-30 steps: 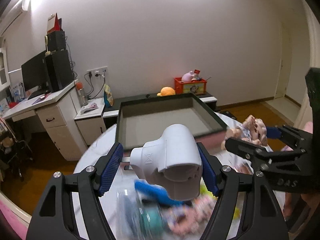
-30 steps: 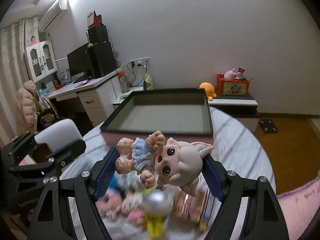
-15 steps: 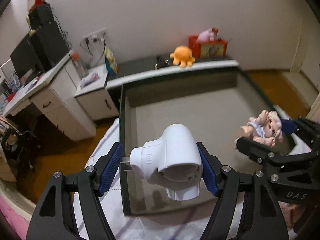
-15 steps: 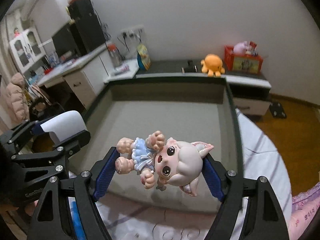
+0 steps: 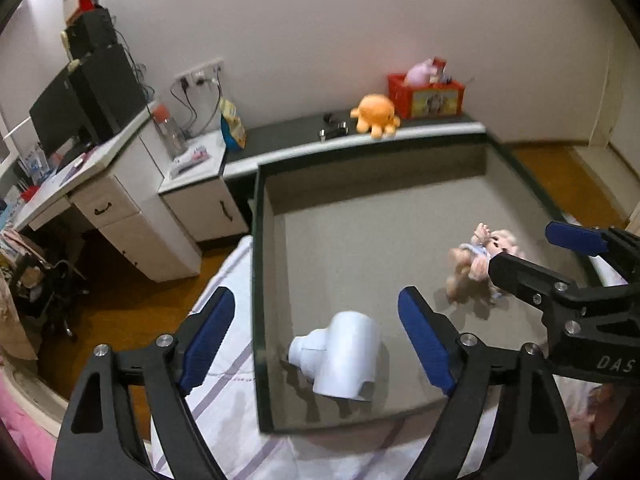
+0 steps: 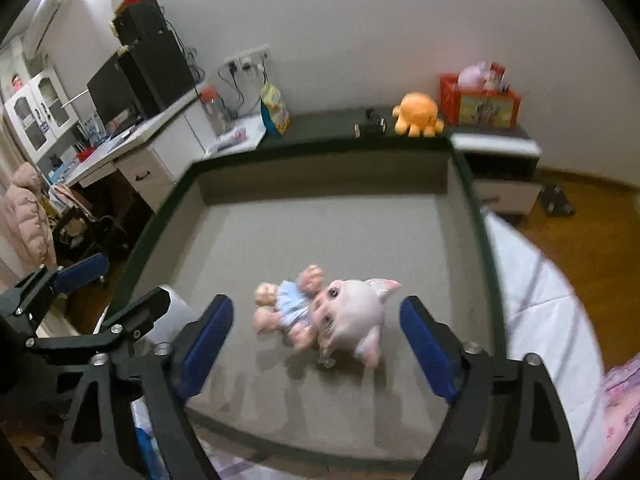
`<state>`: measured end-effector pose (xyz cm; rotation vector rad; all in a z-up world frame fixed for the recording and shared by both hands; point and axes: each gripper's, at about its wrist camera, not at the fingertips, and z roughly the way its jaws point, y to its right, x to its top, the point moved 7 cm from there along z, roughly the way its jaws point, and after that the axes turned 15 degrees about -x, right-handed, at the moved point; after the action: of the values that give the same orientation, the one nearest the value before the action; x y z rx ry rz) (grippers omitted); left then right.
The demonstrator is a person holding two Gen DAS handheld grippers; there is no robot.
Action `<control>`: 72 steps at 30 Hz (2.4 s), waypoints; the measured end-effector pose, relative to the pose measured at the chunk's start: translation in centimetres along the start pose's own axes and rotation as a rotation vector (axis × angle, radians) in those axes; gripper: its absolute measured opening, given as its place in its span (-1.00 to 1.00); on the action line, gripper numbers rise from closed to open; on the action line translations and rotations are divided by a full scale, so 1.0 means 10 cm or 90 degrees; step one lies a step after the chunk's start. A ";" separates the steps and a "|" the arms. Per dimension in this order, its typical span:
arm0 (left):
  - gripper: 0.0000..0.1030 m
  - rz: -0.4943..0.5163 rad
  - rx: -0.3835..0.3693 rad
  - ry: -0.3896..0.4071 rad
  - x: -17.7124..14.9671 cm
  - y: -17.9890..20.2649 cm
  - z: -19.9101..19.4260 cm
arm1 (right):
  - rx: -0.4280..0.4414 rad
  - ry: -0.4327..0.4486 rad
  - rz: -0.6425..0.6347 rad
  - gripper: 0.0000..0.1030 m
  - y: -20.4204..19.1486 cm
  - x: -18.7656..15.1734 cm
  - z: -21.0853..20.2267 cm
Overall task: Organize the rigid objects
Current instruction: 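Carry both items over the pink box and release them inside, then withdraw both open grippers from the box back toward the remaining items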
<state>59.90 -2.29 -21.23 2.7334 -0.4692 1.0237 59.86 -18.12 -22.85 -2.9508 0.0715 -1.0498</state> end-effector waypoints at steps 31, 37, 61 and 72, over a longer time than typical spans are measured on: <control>1.00 0.022 0.009 0.363 -1.88 1.05 -2.79 | -0.102 0.414 -0.012 1.00 -0.03 -1.89 -3.10; 1.00 0.037 0.036 0.394 -1.96 1.17 -2.87 | -0.107 0.418 0.001 1.00 0.05 -2.05 -3.16; 1.00 -0.083 0.007 0.193 -2.28 0.57 -1.54 | -0.115 0.217 0.015 1.00 0.34 -2.26 -1.96; 1.00 -0.110 0.000 0.156 -2.15 0.26 -1.18 | -0.123 0.177 0.025 1.00 0.45 -2.06 -1.57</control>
<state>36.53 3.45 -26.54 2.5473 -0.1901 1.2854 33.81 -21.60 -23.80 -2.9268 0.2434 -1.5203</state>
